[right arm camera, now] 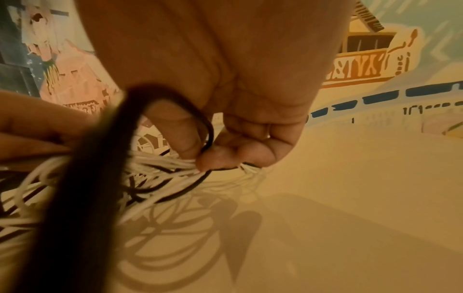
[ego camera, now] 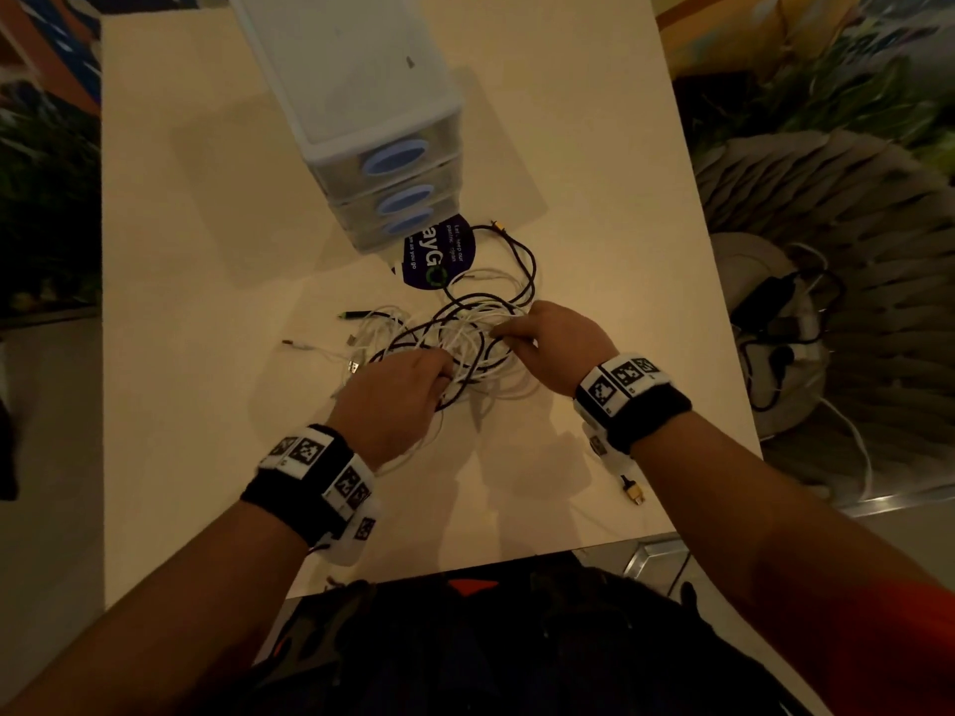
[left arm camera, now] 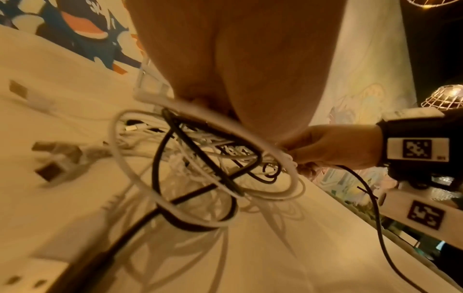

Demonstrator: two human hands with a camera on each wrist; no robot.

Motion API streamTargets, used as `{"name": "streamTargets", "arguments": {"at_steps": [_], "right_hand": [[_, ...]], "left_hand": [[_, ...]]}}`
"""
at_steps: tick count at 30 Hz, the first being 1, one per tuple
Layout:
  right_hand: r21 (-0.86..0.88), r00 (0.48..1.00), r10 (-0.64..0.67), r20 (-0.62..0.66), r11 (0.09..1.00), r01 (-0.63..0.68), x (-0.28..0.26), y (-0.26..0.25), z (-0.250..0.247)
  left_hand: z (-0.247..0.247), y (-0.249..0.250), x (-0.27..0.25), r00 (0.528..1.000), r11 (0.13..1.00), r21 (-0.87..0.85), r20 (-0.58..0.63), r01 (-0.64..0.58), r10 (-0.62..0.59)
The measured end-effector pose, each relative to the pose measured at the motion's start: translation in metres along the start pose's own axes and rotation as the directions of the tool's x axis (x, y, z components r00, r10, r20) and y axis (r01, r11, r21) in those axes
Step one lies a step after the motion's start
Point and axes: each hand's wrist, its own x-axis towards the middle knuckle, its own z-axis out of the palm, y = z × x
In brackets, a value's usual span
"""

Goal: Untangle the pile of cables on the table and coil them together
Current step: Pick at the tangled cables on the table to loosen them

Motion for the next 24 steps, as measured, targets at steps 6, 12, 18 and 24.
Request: {"name": "streamTargets", "arguments": {"at_steps": [6, 12, 18, 24], "right_hand": [[0.006, 0.997, -0.067, 0.024, 0.998, 0.067, 0.001, -0.007, -0.002], [0.047, 0.989, -0.090, 0.120, 0.995, 0.085, -0.003, -0.011, -0.003], [-0.051, 0.991, -0.126, 0.043, 0.990, 0.128, -0.005, -0.012, 0.000], [-0.019, 0.991, -0.109, 0.082, 0.994, 0.111, -0.003, -0.011, -0.003]], "left_hand": [[-0.009, 0.004, -0.006, 0.995, 0.995, -0.095, -0.090, 0.031, -0.040], [-0.007, 0.003, -0.006, 0.979, 0.977, -0.176, -0.144, 0.120, -0.146], [-0.013, 0.006, -0.004, 0.973, 0.948, -0.270, -0.110, 0.166, -0.202], [-0.041, 0.021, -0.012, 0.940, 0.992, -0.129, -0.338, 0.006, -0.050]]}}
